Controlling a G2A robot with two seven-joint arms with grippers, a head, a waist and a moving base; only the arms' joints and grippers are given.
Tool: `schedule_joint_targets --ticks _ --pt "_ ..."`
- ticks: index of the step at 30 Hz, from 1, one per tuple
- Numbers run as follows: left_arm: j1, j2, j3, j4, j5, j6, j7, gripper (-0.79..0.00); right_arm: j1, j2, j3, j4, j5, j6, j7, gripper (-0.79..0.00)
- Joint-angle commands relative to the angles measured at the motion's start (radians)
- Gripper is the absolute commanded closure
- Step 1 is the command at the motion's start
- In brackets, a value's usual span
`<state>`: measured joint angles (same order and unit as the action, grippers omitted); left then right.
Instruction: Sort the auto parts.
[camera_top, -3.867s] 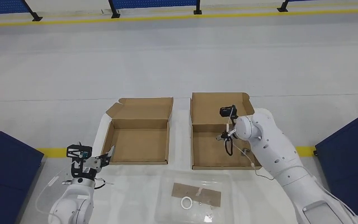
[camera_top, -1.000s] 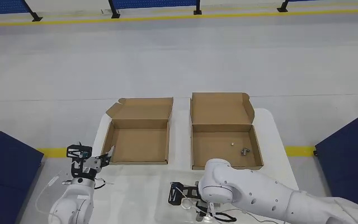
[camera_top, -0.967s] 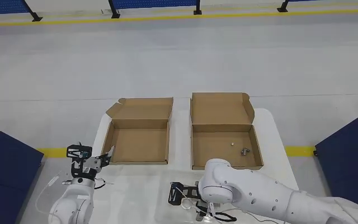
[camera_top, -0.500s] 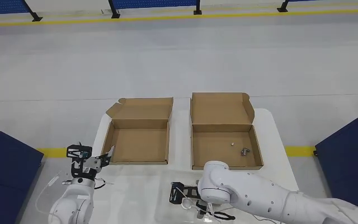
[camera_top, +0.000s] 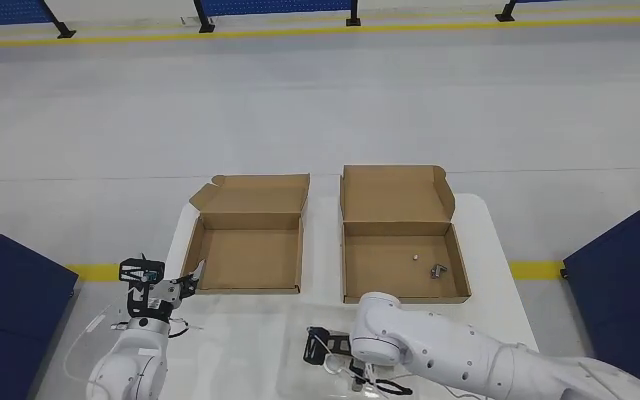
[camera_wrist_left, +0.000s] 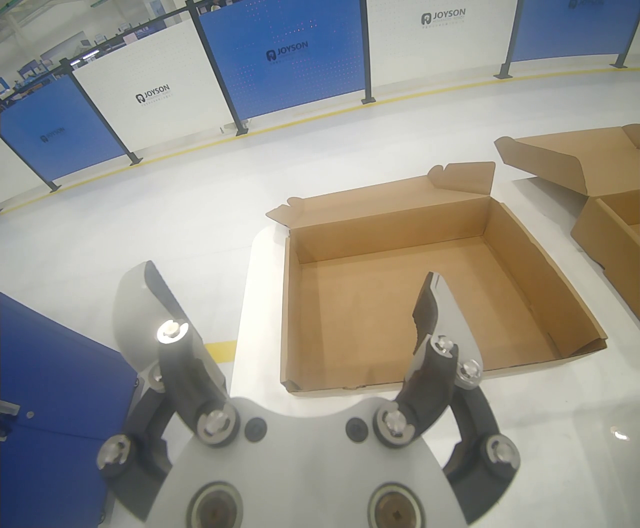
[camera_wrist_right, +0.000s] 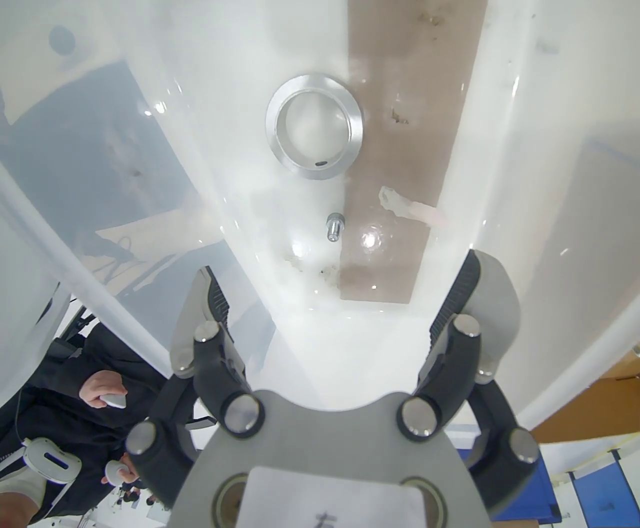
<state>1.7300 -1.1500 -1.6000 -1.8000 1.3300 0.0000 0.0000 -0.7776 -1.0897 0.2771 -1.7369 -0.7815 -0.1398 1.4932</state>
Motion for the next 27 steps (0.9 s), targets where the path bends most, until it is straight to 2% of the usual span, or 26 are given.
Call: schedule_joint_targets --ticks 1,9,19,20,21,23,24,27 --pt "0.0 0.0 0.0 0.0 0.0 0.0 0.0 -0.785 0.0 -0.004 -0.003 0.003 -0.008 0.001 0.01 -0.785" --pt "0.0 0.0 0.0 0.0 0.0 0.0 0.0 -0.785 0.004 -0.005 -0.002 0.001 -0.02 0.006 0.017 -0.785" --pt "0.0 0.0 0.0 0.0 0.0 0.0 0.0 -0.785 -0.031 -0.02 -0.006 0.044 -0.074 0.009 -0.038 -0.785" --pt "0.0 0.0 0.0 0.0 0.0 0.0 0.0 -0.785 -0.033 -0.021 -0.004 0.044 -0.076 0.009 -0.039 -0.767" --pt "0.0 0.0 0.0 0.0 0.0 0.0 0.0 -0.785 -0.035 -0.021 -0.002 0.044 -0.079 0.009 -0.04 -0.686" --pt "0.0 0.0 0.0 0.0 0.0 0.0 0.0 -0.785 -0.04 -0.022 0.002 0.043 -0.081 0.007 -0.04 -0.474" --pt "0.0 0.0 0.0 0.0 0.0 0.0 0.0 -0.785 -0.042 -0.022 0.004 0.043 -0.083 0.006 -0.039 -0.4" --pt "0.0 0.0 0.0 0.0 0.0 0.0 0.0 -0.785 -0.049 -0.022 0.01 0.04 -0.089 0.003 -0.039 -0.348"
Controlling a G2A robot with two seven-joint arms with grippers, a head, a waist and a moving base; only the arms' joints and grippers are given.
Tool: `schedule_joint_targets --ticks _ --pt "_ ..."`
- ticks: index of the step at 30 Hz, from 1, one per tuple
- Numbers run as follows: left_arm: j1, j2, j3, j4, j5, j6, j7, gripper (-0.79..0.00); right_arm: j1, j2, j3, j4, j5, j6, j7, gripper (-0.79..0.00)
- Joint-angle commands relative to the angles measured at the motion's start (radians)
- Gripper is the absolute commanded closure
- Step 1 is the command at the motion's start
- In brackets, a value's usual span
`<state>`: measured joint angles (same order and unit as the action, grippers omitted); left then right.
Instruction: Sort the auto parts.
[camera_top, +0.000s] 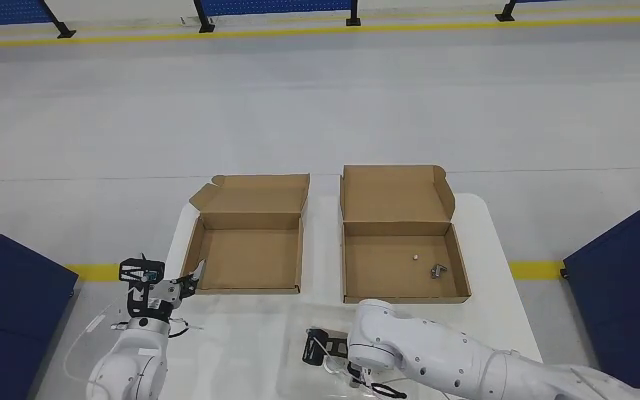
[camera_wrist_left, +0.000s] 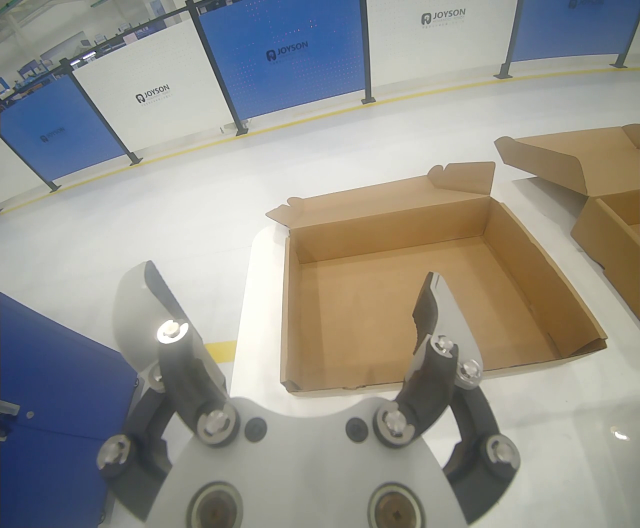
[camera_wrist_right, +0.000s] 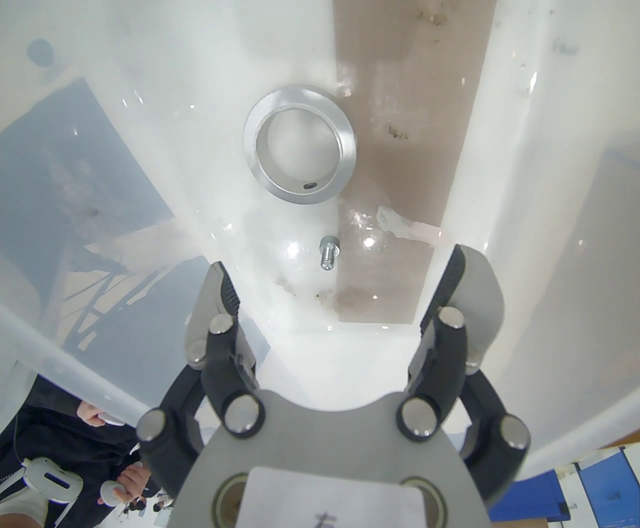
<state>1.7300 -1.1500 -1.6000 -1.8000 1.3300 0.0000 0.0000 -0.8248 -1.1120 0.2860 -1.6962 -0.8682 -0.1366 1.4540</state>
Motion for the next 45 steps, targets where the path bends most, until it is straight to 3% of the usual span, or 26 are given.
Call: schedule_joint_targets --ticks 1,17,27,38,41,45 --pt "0.0 0.0 0.0 0.0 0.0 0.0 0.0 -0.785 -0.005 0.0 0.003 -0.001 -0.003 -0.001 -0.001 -0.345" --pt "0.0 0.0 0.0 0.0 0.0 0.0 0.0 -0.785 -0.039 -0.007 0.03 0.007 -0.019 -0.016 0.005 -0.274" --pt "0.0 0.0 0.0 0.0 0.0 0.0 0.0 -0.785 -0.058 -0.009 0.048 0.003 -0.033 -0.019 0.013 -0.148" --pt "0.0 0.0 0.0 0.0 0.0 0.0 0.0 -0.785 -0.076 -0.011 0.065 0.001 -0.046 -0.024 0.027 -0.071" --pt "0.0 0.0 0.0 0.0 0.0 0.0 0.0 -0.785 -0.081 -0.011 0.069 0.005 -0.046 -0.031 0.028 0.0" --pt "0.0 0.0 0.0 0.0 0.0 0.0 0.0 -0.785 -0.084 -0.013 0.078 0.004 -0.049 -0.029 0.031 0.0"
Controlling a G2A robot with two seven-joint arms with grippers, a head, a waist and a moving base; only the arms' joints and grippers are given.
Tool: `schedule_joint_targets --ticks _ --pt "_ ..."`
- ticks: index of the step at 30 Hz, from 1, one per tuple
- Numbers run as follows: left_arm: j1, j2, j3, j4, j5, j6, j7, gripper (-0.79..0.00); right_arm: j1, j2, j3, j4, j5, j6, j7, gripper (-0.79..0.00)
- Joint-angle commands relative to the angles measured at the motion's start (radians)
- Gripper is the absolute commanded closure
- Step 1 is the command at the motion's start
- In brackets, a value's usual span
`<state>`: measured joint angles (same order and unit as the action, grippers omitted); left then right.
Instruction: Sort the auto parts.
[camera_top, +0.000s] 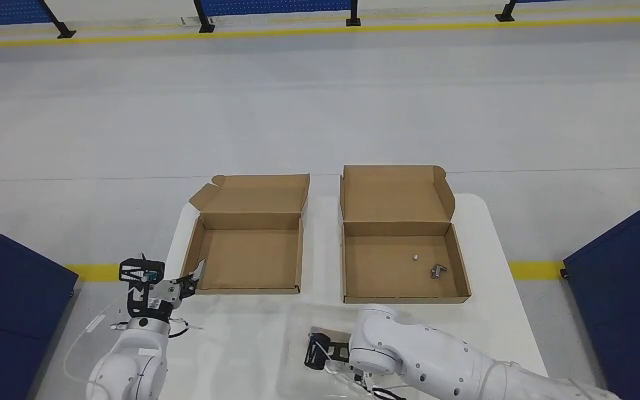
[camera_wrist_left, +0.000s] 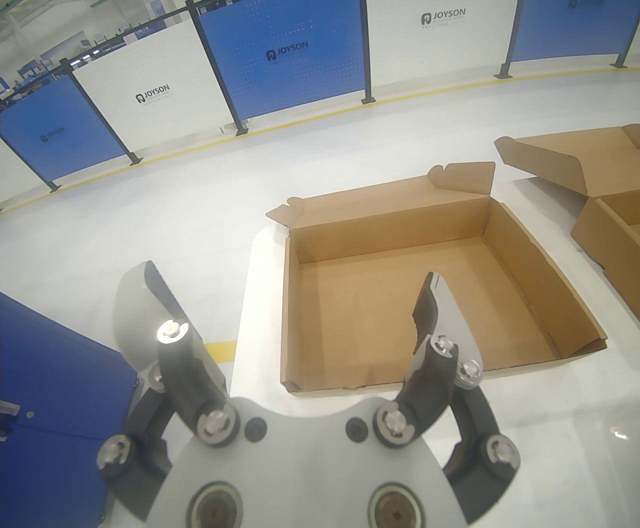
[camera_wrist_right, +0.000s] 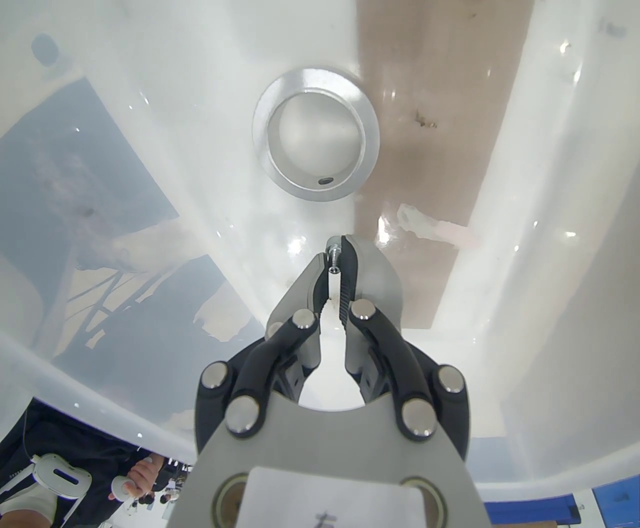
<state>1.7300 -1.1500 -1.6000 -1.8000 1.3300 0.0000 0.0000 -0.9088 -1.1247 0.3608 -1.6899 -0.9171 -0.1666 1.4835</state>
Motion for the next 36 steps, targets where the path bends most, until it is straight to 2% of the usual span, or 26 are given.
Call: schedule_joint_targets --ticks 1,8,23,29,36 --pt "0.0 0.0 0.0 0.0 0.0 0.0 0.0 -0.785 0.001 0.001 0.009 -0.006 -0.001 0.003 0.008 0.0" --pt "0.0 0.0 0.0 0.0 0.0 0.0 0.0 -0.785 -0.005 0.027 0.096 -0.081 0.053 0.008 0.041 0.0" --pt "0.0 0.0 0.0 0.0 0.0 0.0 0.0 -0.785 -0.009 0.033 0.112 -0.077 0.035 0.005 0.02 0.0" --pt "0.0 0.0 0.0 0.0 0.0 0.0 0.0 -0.785 -0.047 0.08 0.259 -0.134 0.137 -0.036 0.02 0.0" --pt "0.0 0.0 0.0 0.0 0.0 0.0 0.0 -0.785 -0.176 0.16 0.527 -0.192 0.402 -0.178 -0.008 0.0"
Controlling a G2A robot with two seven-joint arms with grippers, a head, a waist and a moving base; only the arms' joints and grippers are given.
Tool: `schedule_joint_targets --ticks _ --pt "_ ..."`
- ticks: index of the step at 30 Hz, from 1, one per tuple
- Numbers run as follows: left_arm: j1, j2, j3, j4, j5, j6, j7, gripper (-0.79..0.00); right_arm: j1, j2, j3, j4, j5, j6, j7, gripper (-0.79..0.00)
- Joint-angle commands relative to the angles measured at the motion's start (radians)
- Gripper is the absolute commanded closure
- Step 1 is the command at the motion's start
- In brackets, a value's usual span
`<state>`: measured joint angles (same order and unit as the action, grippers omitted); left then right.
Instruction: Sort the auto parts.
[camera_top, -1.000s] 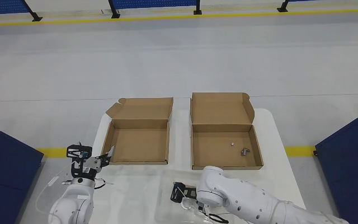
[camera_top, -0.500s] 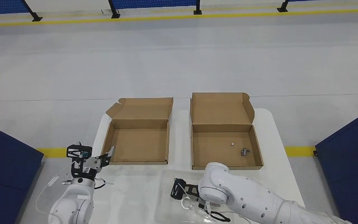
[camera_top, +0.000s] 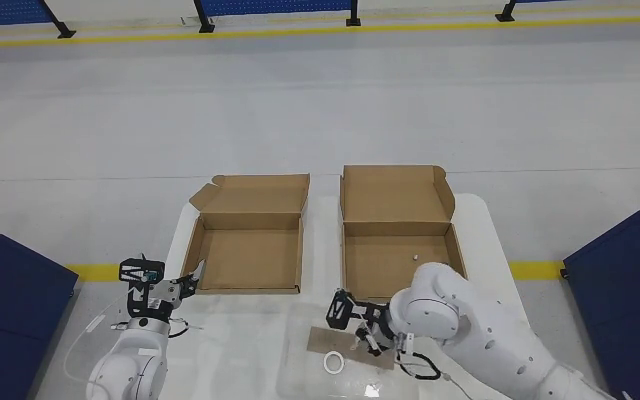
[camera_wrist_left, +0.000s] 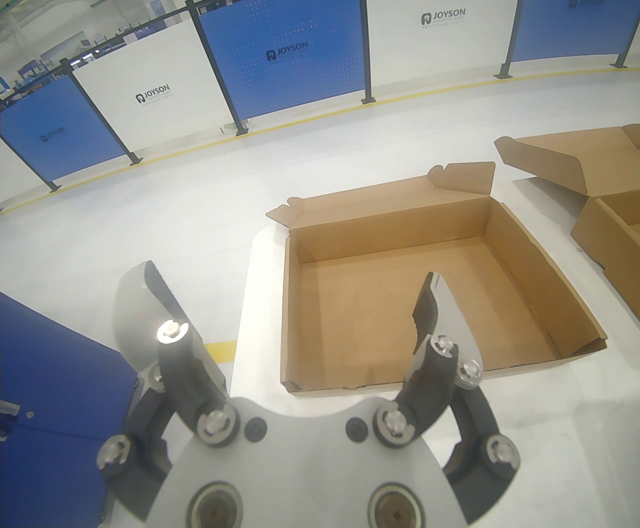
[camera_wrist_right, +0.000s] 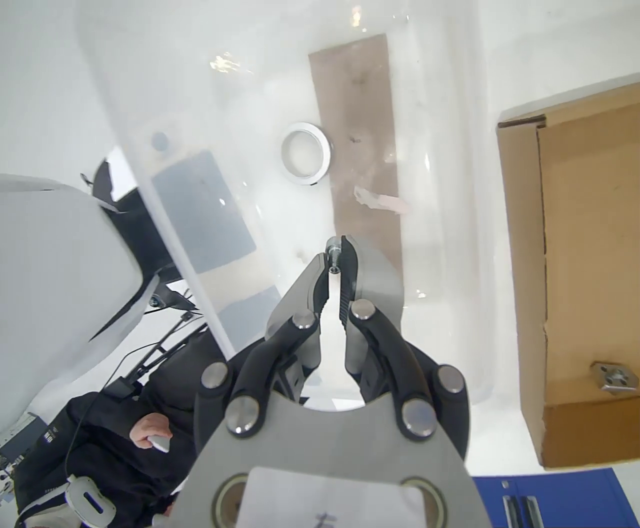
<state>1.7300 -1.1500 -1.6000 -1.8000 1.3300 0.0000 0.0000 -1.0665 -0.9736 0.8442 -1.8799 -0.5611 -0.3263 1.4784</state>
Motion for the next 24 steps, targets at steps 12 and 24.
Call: schedule_joint_targets --ticks 12,24 --pt "0.0 0.0 0.0 0.0 0.0 0.0 0.0 -0.785 -0.093 0.054 0.129 0.032 0.298 -0.053 -0.038 0.0" --pt "0.0 0.0 0.0 0.0 0.0 0.0 0.0 -0.785 -0.113 0.078 0.212 0.071 0.535 -0.095 -0.079 0.0"
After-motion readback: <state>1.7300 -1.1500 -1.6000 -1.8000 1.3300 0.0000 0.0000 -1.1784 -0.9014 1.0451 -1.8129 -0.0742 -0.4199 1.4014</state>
